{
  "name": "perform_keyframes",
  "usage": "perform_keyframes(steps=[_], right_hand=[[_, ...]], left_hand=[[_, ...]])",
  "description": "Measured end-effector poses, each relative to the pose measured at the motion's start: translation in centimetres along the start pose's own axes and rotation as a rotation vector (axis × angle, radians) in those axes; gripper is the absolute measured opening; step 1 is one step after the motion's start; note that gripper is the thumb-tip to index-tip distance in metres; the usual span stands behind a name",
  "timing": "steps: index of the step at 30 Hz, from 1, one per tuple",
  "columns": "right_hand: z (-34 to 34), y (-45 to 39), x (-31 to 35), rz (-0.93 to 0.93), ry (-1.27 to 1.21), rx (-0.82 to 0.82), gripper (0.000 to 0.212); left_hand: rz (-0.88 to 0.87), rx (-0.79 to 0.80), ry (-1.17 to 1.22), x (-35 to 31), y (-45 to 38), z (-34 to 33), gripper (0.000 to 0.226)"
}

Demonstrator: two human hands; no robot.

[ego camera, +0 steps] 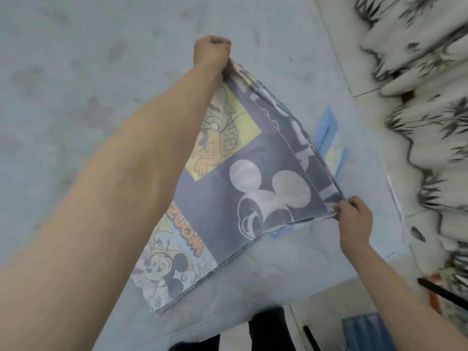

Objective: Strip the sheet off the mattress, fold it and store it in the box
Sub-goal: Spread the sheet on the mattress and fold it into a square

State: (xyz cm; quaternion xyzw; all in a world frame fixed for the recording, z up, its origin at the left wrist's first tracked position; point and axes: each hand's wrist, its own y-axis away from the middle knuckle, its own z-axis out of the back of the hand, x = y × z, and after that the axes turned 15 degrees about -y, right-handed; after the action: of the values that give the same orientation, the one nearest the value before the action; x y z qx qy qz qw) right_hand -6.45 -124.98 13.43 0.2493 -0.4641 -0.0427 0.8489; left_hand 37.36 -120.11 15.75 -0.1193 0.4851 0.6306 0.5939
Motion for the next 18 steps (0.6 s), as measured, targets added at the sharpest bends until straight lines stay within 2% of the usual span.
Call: perform_keyframes(steps=[3,8,10,11,12,16,18], right_hand=[[-0.4,-5.0,-1.2,0.025,0.065,0.086,0.021],[-2.6,-11.0,-4.9,-0.052,0.028,0.094,0.023],[-3.0,-12.8,-6.4,-0.066,0.021,0.088,0.023],[-3.3,-13.4,-7.1,-0.072,0.023,0.079,0.022],[-3.6,-14.0,-7.6,-0.077,0.031,0.073,0.021],[-4.4,-15.9,-8.6,-0.062,0.118,0.050,0.019],[-4.8,-16.9,-8.7,-0.095,0.168,0.034,0.018]], left_hand=[[0.045,-0.017,-0.210,1.1,-3.2,-2.0,0.031],[0.011,0.118,-0.502,1.2,-4.9,-3.8,0.031],[0.062,0.197,-0.355,0.5,-5.6,-5.0,0.022],[0.033,0.212,-0.314,0.4,-6.0,-5.6,0.015],[0.023,0.160,-0.296,0.6,-6.2,-6.0,0.014],[-0.067,0.173,-0.250,2.9,-6.3,-7.8,0.041],[-0.242,0.081,-0.390,6.4,-4.8,-7.9,0.055]])
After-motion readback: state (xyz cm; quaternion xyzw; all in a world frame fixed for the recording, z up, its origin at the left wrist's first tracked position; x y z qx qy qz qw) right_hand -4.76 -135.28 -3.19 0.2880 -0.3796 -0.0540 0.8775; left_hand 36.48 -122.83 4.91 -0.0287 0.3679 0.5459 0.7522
